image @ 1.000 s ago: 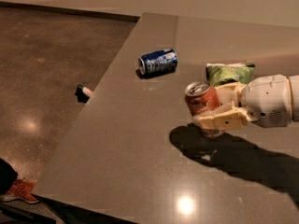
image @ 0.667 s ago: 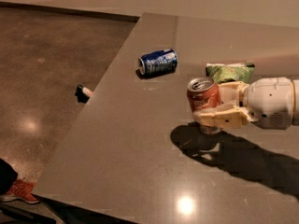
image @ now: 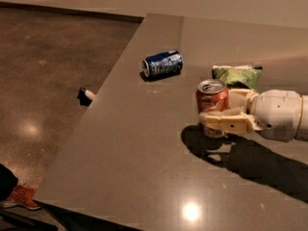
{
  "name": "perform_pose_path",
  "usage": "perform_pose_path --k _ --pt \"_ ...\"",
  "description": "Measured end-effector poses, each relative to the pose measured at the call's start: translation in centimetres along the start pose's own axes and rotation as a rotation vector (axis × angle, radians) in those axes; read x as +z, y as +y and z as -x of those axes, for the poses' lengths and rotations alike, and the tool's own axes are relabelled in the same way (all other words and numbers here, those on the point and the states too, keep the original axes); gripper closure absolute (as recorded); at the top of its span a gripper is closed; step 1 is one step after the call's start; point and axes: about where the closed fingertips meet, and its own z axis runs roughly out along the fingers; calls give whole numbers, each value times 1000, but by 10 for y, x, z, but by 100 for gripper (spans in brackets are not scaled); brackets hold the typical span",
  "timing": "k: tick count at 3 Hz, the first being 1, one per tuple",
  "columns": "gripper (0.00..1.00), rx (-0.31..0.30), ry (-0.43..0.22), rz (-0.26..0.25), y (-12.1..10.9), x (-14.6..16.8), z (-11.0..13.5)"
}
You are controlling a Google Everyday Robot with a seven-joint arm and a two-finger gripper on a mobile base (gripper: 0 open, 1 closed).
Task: Place coke can upright
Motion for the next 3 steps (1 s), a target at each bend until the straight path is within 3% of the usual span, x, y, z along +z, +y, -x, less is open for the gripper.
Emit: perform_pose_path --k 1,2,3 --pt "75 17 -75 -50 -8 -2 -11" --pt "44 13 -129 -82 -13 -5 -14" --pt "22 11 -124 -76 -11 -3 -13"
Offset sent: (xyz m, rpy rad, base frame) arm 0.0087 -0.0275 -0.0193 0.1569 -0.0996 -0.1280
